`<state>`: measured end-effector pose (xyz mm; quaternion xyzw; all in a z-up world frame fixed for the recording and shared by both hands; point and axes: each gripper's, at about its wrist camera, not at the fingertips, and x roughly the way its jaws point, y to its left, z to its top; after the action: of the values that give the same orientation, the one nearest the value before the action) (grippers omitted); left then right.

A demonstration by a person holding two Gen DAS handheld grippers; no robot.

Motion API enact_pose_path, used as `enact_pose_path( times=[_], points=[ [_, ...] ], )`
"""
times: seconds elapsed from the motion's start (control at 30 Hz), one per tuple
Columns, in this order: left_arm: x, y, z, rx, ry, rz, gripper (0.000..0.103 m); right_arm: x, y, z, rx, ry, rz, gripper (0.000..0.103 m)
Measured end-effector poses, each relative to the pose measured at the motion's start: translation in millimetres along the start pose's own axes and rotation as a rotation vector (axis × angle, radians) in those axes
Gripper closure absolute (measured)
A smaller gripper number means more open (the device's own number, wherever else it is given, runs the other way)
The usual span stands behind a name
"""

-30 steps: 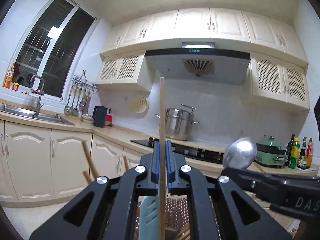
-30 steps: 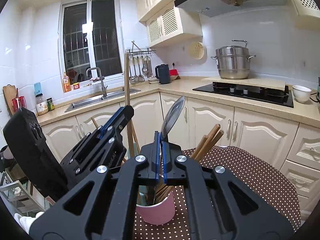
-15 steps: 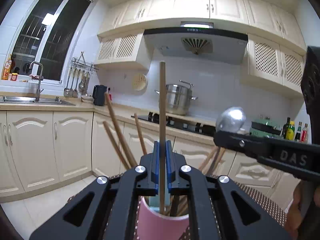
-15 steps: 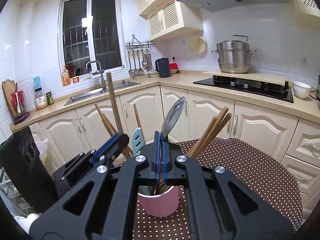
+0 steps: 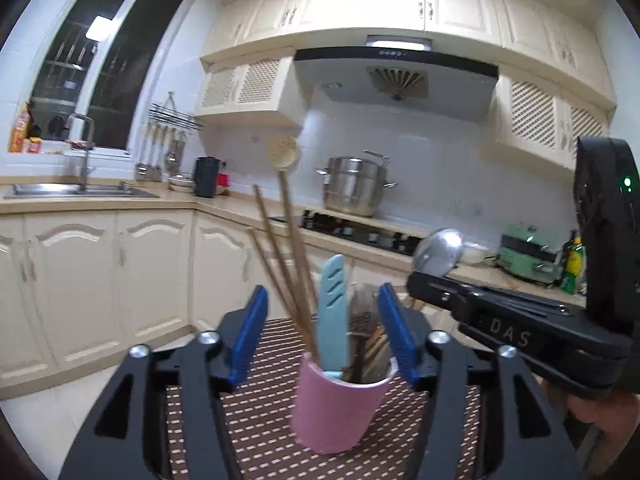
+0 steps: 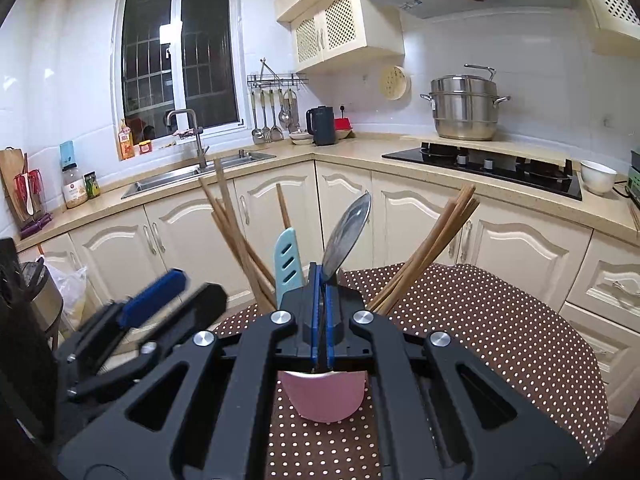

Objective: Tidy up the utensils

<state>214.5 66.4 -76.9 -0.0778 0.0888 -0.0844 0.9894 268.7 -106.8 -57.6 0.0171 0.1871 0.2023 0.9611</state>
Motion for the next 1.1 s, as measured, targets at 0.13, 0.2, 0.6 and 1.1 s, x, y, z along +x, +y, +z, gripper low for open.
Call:
enact_pose_path(
  times=[0.13,0.2,0.6,1.1],
  points=[
    [-7.7,3.3,2.8,0.054,0.036,0.140,0.038,2.4,6.3,-4.5,-0.016,0.007,-0.012,0.100],
    [-11.3,6.9,3.6,0.071,0.056,0.187,0.038,3.2,10.1,-7.0,-0.023,0.010,-0.019,0.100],
    [-28.5,18.8,11.1,0.109,0.136,0.283,0.032,10.7,18.7,-19.2,-0.025,0.045,-0.030,0.098],
    [-76.0,12.9,28.4,0.109,0.119,0.290,0.024,-38.8,24.0,-10.2,0.014,-0.046,-0.037,0.047]
  ],
)
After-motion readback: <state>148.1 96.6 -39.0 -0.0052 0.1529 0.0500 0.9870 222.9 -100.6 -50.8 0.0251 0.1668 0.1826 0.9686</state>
